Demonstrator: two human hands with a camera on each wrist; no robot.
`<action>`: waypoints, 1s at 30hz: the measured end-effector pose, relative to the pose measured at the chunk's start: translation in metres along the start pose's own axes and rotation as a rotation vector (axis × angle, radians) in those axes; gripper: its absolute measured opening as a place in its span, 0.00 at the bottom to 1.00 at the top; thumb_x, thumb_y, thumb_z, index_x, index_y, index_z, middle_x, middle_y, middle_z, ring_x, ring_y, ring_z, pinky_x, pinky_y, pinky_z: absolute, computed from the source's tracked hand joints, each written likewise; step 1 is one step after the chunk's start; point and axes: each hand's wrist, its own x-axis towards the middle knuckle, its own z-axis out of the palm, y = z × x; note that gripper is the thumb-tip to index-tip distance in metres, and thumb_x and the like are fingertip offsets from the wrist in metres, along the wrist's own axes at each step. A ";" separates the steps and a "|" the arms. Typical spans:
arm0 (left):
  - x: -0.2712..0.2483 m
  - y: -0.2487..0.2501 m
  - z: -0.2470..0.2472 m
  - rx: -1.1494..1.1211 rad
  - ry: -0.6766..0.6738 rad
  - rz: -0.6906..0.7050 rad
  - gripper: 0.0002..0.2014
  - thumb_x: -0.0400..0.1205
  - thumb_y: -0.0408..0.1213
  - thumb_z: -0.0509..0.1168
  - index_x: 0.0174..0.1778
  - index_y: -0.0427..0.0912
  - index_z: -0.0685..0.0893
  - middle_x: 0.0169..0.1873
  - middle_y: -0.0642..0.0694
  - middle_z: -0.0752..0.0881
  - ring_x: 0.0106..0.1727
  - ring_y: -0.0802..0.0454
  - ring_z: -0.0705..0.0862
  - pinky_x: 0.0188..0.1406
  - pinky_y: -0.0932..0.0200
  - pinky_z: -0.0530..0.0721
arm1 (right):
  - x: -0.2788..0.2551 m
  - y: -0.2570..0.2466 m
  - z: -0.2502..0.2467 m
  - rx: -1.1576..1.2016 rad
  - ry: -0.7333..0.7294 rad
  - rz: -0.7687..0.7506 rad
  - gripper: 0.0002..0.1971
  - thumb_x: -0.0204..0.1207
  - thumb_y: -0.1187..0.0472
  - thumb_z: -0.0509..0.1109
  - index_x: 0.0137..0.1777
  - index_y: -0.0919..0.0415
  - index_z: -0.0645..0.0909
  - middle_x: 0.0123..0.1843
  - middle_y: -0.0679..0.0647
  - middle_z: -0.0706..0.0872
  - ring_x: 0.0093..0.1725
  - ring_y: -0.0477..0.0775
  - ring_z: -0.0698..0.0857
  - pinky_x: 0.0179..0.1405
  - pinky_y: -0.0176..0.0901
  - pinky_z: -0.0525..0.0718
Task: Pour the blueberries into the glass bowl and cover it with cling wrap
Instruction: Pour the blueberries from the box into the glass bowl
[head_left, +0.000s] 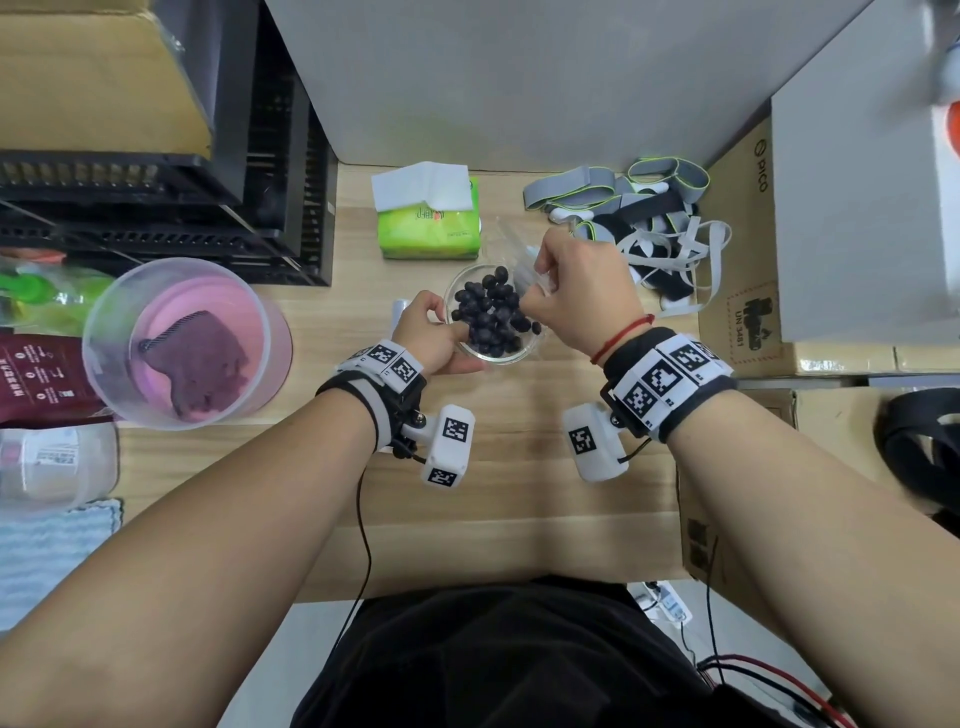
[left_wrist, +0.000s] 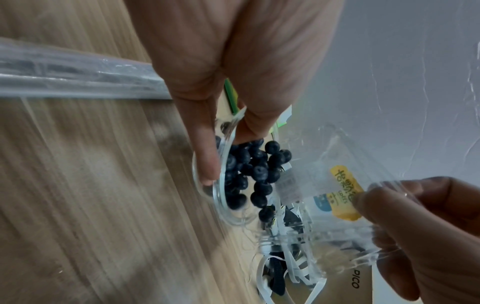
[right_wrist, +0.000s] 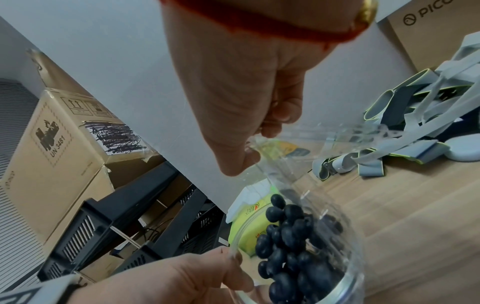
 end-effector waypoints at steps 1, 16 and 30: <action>0.000 0.000 0.000 -0.006 0.003 0.000 0.18 0.80 0.20 0.63 0.40 0.47 0.65 0.58 0.24 0.85 0.39 0.33 0.91 0.23 0.48 0.89 | -0.001 0.000 0.000 0.006 0.013 -0.013 0.08 0.62 0.60 0.69 0.40 0.59 0.75 0.29 0.55 0.83 0.31 0.61 0.81 0.35 0.54 0.84; 0.002 -0.004 -0.006 -0.082 0.023 -0.046 0.19 0.80 0.19 0.65 0.40 0.46 0.65 0.63 0.25 0.82 0.39 0.31 0.92 0.24 0.45 0.90 | -0.009 0.004 -0.004 0.081 0.107 -0.248 0.08 0.61 0.58 0.66 0.38 0.59 0.75 0.30 0.46 0.72 0.31 0.56 0.74 0.29 0.56 0.80; 0.004 -0.005 -0.009 -0.074 0.040 -0.058 0.17 0.80 0.20 0.64 0.41 0.45 0.65 0.60 0.27 0.84 0.39 0.32 0.92 0.27 0.44 0.91 | -0.015 0.005 -0.002 -0.124 0.200 -0.351 0.05 0.62 0.66 0.69 0.37 0.59 0.77 0.31 0.49 0.74 0.34 0.59 0.77 0.21 0.49 0.76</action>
